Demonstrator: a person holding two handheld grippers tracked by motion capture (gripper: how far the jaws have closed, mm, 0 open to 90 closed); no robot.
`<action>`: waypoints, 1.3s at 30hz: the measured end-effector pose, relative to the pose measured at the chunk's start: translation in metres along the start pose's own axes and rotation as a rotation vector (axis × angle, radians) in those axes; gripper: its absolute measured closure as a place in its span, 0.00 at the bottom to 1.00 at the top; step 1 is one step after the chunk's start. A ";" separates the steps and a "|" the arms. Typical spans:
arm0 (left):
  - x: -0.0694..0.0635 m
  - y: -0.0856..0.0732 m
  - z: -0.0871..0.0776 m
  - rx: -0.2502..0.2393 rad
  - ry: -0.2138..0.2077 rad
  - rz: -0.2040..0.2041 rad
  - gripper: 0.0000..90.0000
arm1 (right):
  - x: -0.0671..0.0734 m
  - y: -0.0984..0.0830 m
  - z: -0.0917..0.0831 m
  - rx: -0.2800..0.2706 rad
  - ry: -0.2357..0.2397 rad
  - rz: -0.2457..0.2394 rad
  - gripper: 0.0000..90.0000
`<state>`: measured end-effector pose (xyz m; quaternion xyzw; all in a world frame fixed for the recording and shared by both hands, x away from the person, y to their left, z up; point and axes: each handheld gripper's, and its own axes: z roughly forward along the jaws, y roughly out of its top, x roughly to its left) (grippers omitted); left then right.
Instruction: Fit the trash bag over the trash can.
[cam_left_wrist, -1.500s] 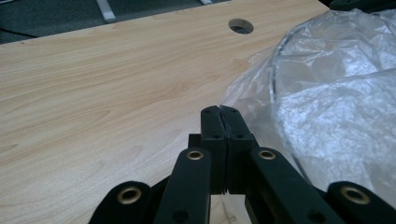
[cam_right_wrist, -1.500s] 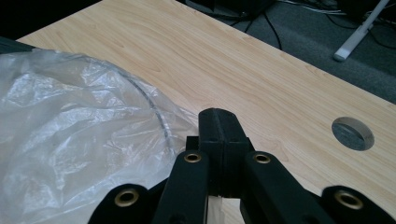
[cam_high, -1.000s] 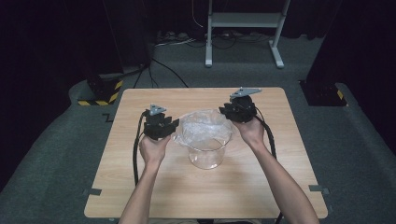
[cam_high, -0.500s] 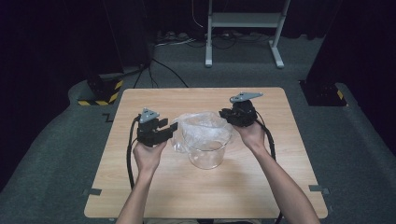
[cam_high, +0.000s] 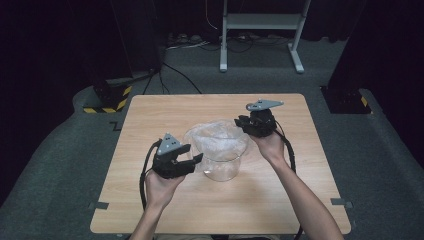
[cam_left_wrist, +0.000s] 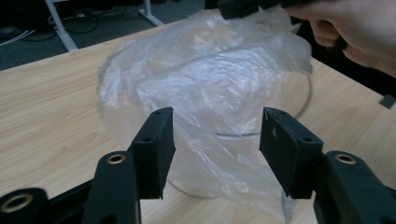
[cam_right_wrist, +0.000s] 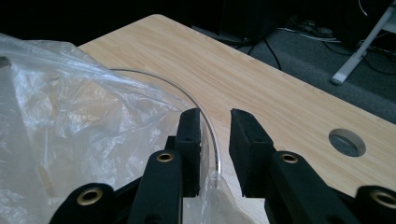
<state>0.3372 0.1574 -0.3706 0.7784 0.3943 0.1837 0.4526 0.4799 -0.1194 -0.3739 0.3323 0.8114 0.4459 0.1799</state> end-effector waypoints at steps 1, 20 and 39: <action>-0.002 -0.001 0.001 0.007 -0.006 0.001 0.48 | 0.001 0.000 -0.001 0.004 0.000 0.000 0.81; 0.020 -0.033 0.049 0.300 0.134 0.049 0.77 | 0.000 0.001 -0.003 0.049 0.013 -0.054 0.99; 0.002 -0.015 0.007 0.043 -0.018 -0.015 0.50 | 0.013 0.004 -0.017 0.002 0.064 -0.065 0.85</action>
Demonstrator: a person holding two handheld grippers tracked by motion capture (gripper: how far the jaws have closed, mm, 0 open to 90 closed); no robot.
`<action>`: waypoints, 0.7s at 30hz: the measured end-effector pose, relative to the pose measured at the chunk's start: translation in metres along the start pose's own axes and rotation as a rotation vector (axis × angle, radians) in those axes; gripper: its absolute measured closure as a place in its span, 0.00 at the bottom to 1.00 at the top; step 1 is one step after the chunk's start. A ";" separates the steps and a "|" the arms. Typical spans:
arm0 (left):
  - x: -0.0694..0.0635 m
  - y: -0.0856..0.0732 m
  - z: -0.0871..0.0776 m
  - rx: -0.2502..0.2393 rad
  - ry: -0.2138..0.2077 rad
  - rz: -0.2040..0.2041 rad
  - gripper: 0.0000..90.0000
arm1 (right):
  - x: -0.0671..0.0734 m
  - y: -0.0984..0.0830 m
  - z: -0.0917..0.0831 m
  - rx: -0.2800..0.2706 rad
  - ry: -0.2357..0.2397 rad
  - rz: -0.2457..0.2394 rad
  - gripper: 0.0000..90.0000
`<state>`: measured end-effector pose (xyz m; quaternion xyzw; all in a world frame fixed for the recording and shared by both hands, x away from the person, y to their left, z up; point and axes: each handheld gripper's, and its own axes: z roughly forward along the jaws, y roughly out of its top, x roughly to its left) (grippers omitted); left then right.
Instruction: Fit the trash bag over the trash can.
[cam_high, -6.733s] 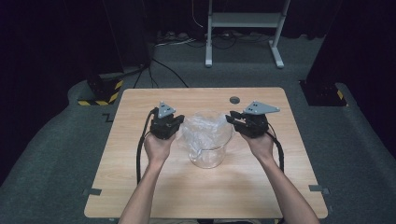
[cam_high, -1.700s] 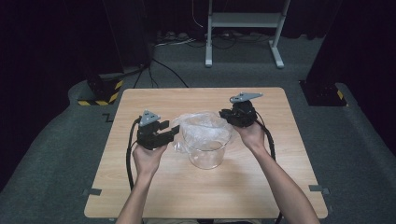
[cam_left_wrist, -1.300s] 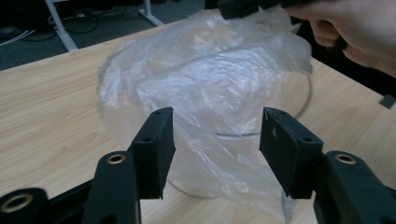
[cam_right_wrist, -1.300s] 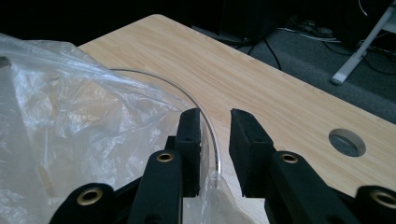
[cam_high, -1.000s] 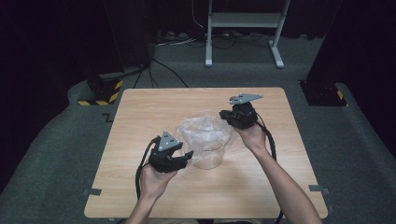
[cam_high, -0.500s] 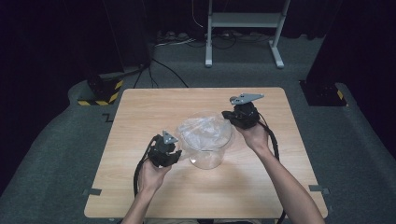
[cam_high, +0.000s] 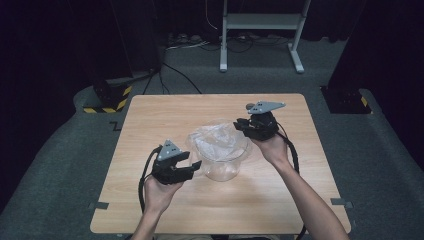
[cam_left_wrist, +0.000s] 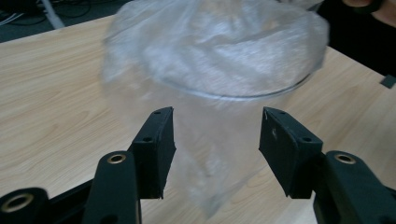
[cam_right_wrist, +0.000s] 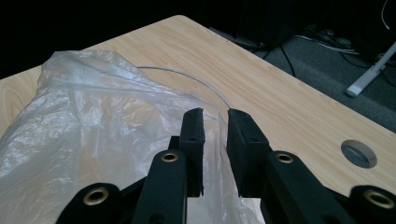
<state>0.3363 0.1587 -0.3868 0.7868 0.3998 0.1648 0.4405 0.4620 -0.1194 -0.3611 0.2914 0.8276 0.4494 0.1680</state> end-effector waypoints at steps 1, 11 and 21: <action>-0.002 0.001 0.003 0.002 -0.004 -0.005 0.50 | 0.001 0.000 0.001 0.002 0.003 0.002 0.85; -0.004 -0.006 0.025 0.022 -0.007 -0.029 0.64 | 0.001 -0.006 0.004 0.013 0.037 0.010 0.86; -0.008 -0.006 0.033 0.079 0.020 0.058 1.00 | 0.003 -0.006 0.011 0.042 0.056 -0.011 0.98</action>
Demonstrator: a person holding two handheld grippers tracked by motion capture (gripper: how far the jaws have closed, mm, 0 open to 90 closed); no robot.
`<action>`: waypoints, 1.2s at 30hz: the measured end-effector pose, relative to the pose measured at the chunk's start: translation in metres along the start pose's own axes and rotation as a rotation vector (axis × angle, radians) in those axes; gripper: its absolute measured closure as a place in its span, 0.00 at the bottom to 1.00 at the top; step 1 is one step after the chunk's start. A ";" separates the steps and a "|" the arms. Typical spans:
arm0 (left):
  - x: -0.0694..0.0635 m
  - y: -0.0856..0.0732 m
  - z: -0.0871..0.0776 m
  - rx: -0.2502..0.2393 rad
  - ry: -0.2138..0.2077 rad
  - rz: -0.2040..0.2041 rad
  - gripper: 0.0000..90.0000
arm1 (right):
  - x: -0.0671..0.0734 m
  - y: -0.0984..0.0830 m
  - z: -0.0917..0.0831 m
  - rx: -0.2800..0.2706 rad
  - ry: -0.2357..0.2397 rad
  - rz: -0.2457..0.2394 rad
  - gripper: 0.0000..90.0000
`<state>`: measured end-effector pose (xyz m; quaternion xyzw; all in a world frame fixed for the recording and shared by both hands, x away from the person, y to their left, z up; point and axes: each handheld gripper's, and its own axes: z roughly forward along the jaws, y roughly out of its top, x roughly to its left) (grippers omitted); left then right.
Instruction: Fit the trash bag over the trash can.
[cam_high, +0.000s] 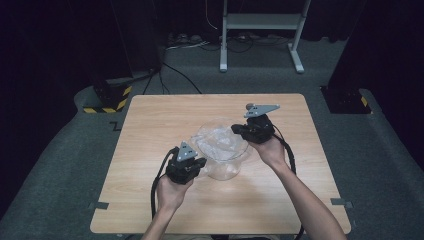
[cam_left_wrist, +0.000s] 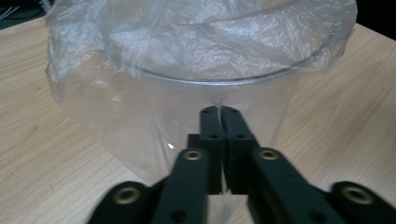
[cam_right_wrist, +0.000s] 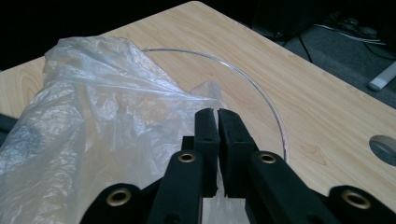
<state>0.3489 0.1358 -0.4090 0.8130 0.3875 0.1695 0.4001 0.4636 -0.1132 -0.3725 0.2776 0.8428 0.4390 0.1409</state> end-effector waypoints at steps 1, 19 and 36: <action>0.001 0.000 0.000 0.024 -0.005 0.014 1.00 | 0.000 0.000 0.000 0.000 -0.002 0.001 0.99; 0.017 -0.018 0.016 0.099 0.033 0.025 1.00 | -0.028 0.007 0.013 0.016 -0.080 0.052 1.00; 0.026 0.003 -0.030 -0.109 0.156 -0.080 0.65 | -0.005 0.021 -0.006 -0.070 -0.047 -0.022 0.76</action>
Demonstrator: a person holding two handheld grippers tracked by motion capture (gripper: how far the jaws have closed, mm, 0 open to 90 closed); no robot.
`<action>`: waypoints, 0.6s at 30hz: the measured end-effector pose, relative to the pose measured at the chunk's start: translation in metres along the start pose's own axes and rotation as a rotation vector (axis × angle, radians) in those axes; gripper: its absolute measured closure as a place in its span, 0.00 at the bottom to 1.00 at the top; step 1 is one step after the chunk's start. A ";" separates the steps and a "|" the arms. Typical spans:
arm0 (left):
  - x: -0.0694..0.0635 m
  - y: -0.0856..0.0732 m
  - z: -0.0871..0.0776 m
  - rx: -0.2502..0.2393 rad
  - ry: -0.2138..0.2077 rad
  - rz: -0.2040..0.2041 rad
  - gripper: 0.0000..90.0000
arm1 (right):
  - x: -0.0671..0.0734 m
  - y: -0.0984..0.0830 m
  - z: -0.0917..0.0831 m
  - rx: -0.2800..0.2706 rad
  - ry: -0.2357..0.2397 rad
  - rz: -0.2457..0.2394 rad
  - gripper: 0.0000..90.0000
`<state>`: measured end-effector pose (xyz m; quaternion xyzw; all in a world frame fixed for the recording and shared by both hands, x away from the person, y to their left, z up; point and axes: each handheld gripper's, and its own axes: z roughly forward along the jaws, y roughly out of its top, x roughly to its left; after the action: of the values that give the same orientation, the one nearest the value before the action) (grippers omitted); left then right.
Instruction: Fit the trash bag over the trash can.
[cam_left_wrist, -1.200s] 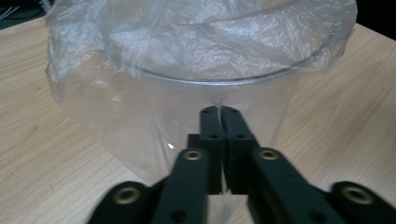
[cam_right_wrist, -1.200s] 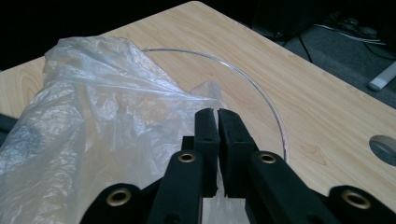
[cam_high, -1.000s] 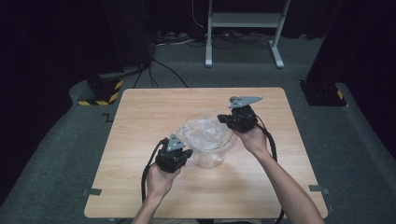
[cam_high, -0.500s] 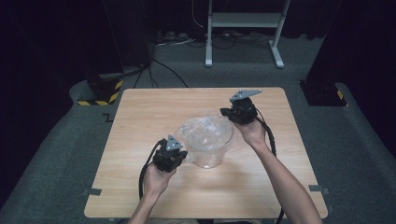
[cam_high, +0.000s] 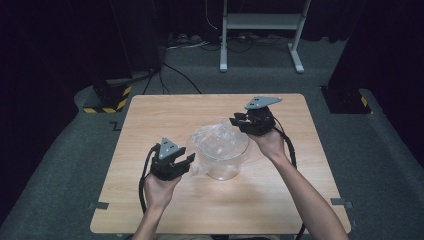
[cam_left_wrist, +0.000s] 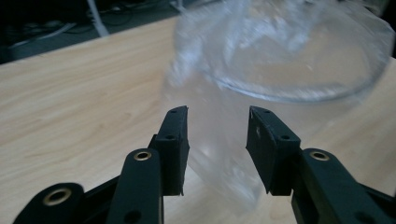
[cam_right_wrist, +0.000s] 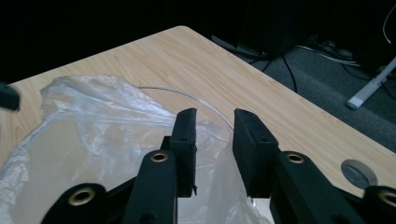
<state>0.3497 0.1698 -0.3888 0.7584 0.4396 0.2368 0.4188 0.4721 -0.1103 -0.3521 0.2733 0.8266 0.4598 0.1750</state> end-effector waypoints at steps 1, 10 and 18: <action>0.001 0.003 0.002 0.000 0.009 0.009 0.65 | 0.002 0.001 0.000 0.005 -0.003 -0.010 0.75; 0.003 0.015 0.024 0.058 0.020 0.105 0.84 | 0.006 0.000 0.000 0.026 0.019 -0.056 0.73; 0.022 0.028 0.032 0.038 -0.044 0.031 1.00 | 0.008 -0.003 0.014 0.086 0.036 -0.096 0.75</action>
<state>0.3977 0.1677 -0.3825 0.7779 0.4230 0.2183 0.4101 0.4721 -0.0972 -0.3626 0.2323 0.8607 0.4199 0.1703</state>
